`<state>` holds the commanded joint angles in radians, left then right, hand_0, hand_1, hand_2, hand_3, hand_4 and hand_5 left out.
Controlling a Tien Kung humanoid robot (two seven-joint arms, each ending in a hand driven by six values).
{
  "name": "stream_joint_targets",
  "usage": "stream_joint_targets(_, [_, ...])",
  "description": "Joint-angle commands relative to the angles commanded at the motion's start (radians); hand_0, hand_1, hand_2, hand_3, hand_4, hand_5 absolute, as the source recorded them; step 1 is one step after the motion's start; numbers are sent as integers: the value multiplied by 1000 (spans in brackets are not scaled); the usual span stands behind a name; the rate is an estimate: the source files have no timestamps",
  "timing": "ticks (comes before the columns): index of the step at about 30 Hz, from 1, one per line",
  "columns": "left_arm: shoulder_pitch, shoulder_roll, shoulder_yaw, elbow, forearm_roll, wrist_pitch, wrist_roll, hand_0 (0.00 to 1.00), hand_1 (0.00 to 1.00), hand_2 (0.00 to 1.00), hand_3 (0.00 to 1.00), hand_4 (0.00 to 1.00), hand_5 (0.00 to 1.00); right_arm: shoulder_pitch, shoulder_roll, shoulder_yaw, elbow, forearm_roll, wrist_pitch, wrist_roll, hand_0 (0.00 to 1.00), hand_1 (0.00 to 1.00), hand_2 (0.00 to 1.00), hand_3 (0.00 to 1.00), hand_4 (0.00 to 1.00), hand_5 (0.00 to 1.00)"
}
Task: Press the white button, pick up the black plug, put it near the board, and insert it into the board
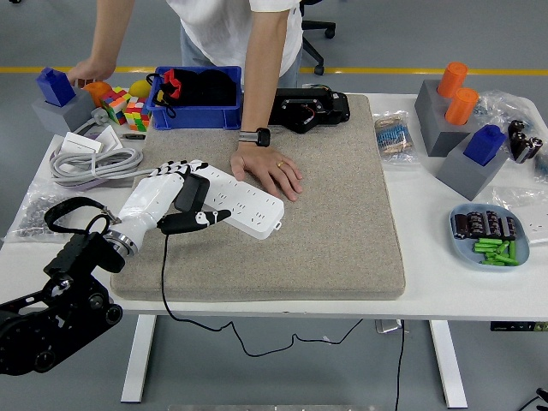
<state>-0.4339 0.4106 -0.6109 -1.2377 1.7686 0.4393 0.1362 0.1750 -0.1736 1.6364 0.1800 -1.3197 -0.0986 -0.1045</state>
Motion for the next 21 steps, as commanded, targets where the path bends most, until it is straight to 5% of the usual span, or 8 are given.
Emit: stream_joint_targets(21, [14, 13, 11, 22, 41, -9, 23, 998, 997, 926, 911, 851, 732, 3, -1, -6, 0, 0, 0, 1, 621, 592, 582, 578, 638, 366])
